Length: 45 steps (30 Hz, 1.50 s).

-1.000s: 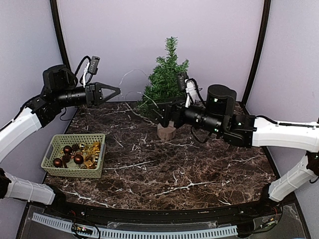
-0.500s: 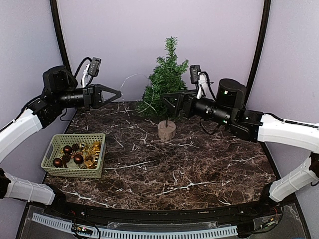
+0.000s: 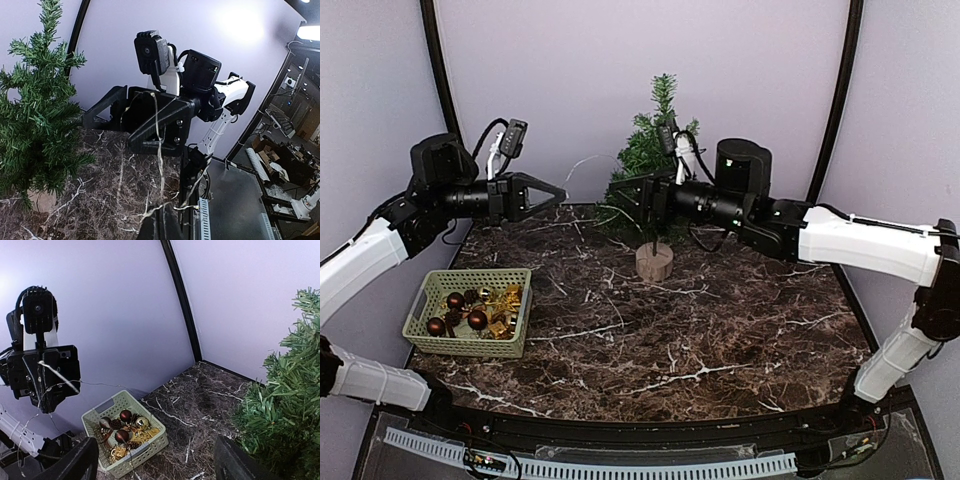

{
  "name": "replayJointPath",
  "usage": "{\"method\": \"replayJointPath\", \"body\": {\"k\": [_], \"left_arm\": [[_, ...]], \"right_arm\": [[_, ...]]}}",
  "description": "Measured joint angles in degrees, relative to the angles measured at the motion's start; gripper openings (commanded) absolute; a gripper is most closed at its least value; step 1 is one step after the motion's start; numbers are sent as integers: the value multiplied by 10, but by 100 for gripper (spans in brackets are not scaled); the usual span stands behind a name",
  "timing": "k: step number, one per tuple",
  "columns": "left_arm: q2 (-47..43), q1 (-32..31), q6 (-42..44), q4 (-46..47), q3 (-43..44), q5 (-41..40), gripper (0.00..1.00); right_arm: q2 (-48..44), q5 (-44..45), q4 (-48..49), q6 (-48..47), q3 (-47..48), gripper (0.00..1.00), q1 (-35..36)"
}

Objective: Decorate the small christmas tree

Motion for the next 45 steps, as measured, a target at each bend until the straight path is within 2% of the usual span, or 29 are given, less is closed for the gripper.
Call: {"method": "replayJointPath", "body": {"k": [1, 4, 6, 9, 10, 11, 13, 14, 21, 27, 32, 36, 41, 45], "left_arm": [[1, 0, 1, -1, -1, 0, 0], [4, 0, 4, -1, -6, 2, 0], [5, -2, 5, -2, -9, 2, 1], [5, -3, 13, -6, -13, -3, 9], [3, -3, 18, -9, -15, -10, 17], [2, -3, 22, -12, -20, -18, 21], [-6, -3, 32, -19, -33, -38, 36], [-12, -3, 37, -22, -42, -49, 47], [-54, -3, 70, -72, -62, -147, 83], [-89, -3, 97, -101, -105, -327, 84], [14, -3, 107, -133, -113, -445, 85], [71, -3, 110, -156, -124, -513, 87], [60, -3, 108, -142, -142, -600, 91], [64, -2, 107, -141, -153, -631, 88]], "right_arm": [[5, -4, 1, 0, 2, 69, 0], [19, -15, 3, 0, 7, 38, 0], [23, -16, 2, 0, 7, 22, 0], [15, -3, 21, 2, -8, 8, 0], [4, 3, 35, 1, -24, 5, 0], [-12, 12, 49, 1, -46, 2, 0], [-49, 31, 71, -2, -90, 0, 0], [-70, 44, 79, -3, -111, 0, 0], [-169, 148, 90, -21, -156, 0, 0], [-225, 237, 57, -32, -182, 0, 0], [-275, 294, 20, -40, -201, 0, 0], [-311, 320, 13, -40, -213, 0, 0], [-329, 344, 9, -40, -231, 0, 0], [-330, 349, 0, -42, -237, 0, 0]]}}
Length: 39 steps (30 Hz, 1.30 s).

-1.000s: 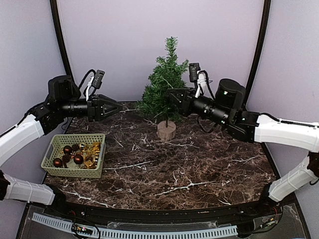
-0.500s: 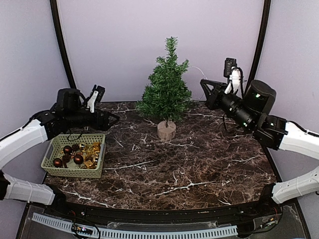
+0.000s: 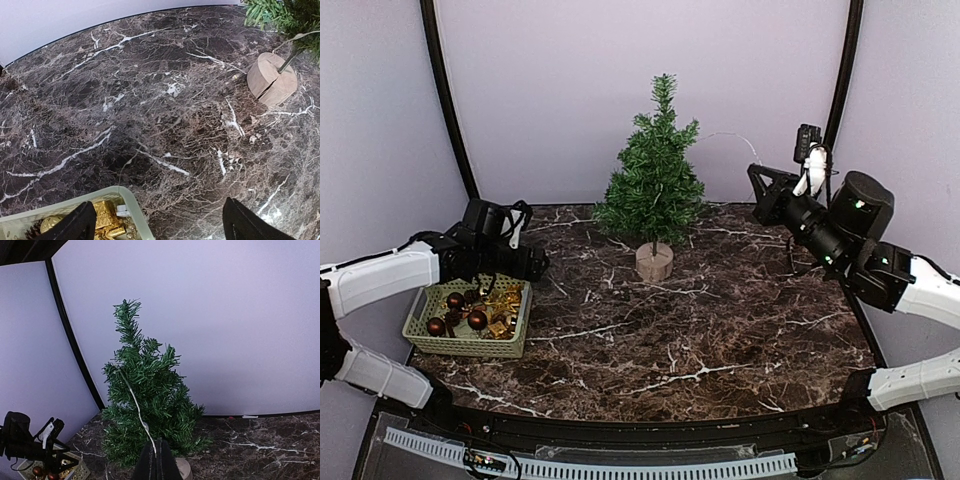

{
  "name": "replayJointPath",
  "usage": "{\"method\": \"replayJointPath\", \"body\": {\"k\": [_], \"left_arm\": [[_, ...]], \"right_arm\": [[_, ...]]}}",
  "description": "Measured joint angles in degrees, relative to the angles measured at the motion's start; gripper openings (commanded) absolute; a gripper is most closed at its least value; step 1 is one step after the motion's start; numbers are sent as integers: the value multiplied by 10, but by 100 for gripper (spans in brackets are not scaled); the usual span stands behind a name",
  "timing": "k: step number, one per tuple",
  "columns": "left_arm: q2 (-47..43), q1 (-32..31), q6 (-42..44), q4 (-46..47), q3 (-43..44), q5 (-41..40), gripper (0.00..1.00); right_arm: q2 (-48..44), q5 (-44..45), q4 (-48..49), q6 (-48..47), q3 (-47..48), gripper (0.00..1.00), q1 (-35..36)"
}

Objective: Decorate the small christmas tree

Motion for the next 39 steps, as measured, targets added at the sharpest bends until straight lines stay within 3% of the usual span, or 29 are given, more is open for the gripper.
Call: {"method": "replayJointPath", "body": {"k": [15, 39], "left_arm": [[99, 14, -6, 41, -5, -46, 40], [121, 14, 15, 102, -5, -82, 9]], "right_arm": [[-28, 6, -4, 0, -4, 0, 0], [-27, 11, -8, 2, -7, 0, 0]]}}
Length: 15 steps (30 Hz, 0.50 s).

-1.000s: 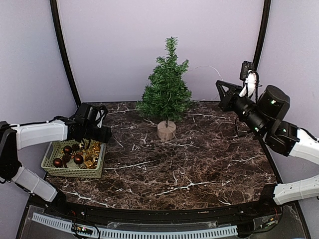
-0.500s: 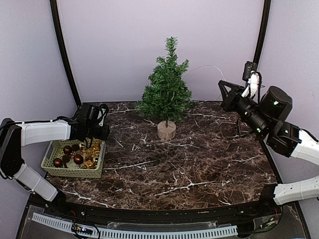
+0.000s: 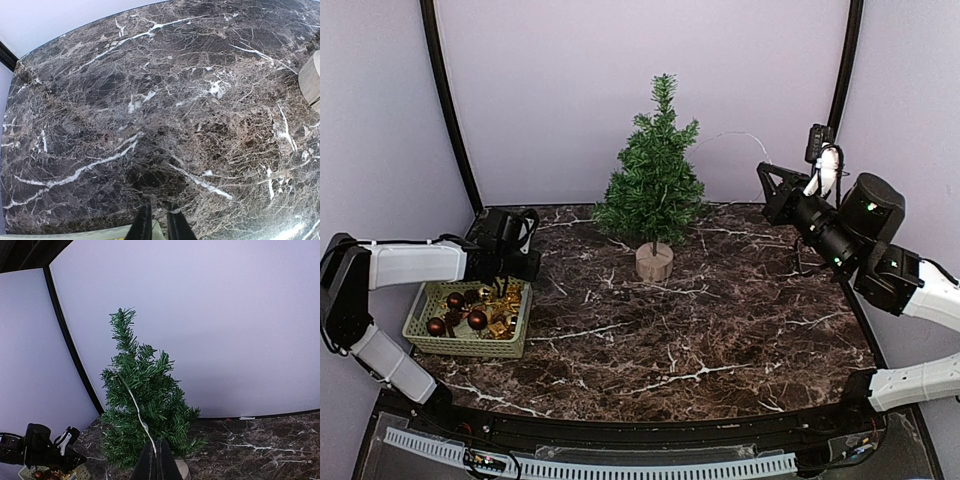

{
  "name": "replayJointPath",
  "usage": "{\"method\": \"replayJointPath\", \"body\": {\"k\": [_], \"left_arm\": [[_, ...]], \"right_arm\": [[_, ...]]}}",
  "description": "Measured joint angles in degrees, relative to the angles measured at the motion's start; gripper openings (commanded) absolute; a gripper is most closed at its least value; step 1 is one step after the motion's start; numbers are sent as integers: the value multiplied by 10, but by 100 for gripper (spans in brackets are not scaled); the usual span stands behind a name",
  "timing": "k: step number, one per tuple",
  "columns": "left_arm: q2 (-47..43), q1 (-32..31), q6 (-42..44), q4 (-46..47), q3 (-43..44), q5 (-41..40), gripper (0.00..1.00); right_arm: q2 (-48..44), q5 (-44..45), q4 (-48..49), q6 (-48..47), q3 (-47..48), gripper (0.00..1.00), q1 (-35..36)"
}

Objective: Decorate the small christmas tree

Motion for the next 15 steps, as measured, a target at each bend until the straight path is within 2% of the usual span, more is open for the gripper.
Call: {"method": "replayJointPath", "body": {"k": [8, 15], "left_arm": [[-2, 0, -1, 9, -7, -14, 1], [-99, 0, -5, 5, -34, -29, 0]], "right_arm": [[0, 0, -2, 0, 0, 0, 0], [0, -7, -3, 0, 0, 0, 0]]}}
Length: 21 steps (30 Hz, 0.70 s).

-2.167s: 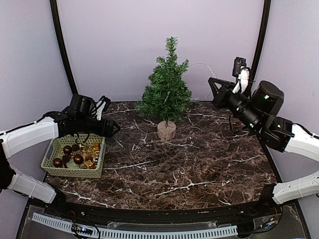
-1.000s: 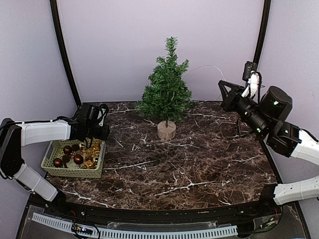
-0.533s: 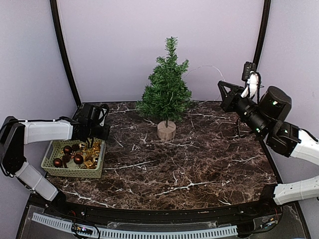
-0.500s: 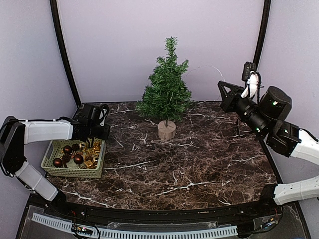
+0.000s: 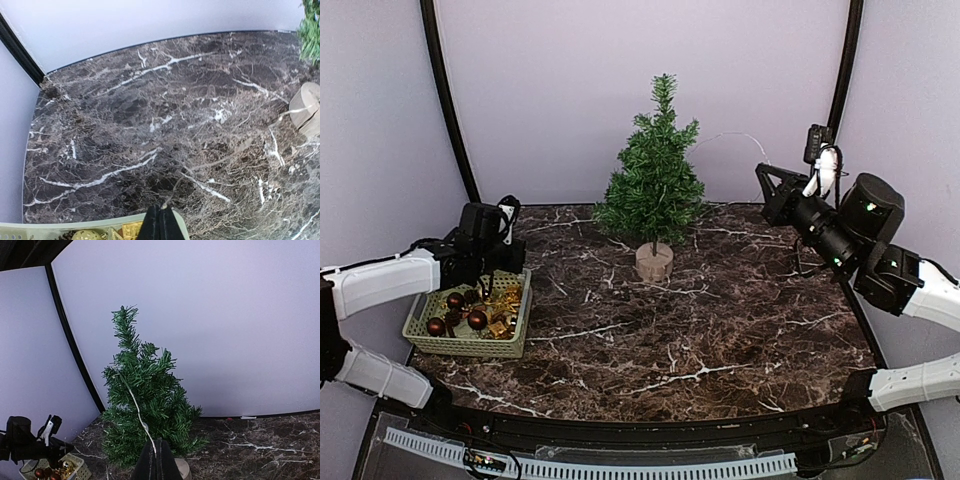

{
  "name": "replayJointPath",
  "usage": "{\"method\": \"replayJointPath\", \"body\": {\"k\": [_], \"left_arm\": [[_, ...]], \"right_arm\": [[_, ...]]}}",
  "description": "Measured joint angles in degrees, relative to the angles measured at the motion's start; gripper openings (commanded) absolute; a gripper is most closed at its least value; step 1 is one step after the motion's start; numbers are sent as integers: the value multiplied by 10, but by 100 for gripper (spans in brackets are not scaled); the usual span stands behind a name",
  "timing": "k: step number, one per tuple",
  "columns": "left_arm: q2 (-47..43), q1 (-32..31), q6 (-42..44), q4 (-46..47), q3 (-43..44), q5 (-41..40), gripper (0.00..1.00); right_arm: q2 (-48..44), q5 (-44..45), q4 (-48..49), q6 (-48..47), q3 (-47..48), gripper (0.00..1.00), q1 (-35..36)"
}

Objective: Decorate the small christmas tree

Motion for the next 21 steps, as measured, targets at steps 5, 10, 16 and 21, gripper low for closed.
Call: {"method": "replayJointPath", "body": {"k": [5, 10, 16, 21], "left_arm": [[-87, 0, -17, -35, -10, -20, 0], [-172, 0, -23, -87, -16, 4, 1], [-220, -4, 0, -115, 27, 109, 1], [-202, -45, 21, -116, 76, 191, 1]], "right_arm": [[0, -3, -1, 0, 0, 0, 0], [-1, -2, -4, -1, 0, 0, 0], [-8, 40, -31, -19, 6, 0, 0], [-33, 125, -79, -36, 25, 0, 0]]}}
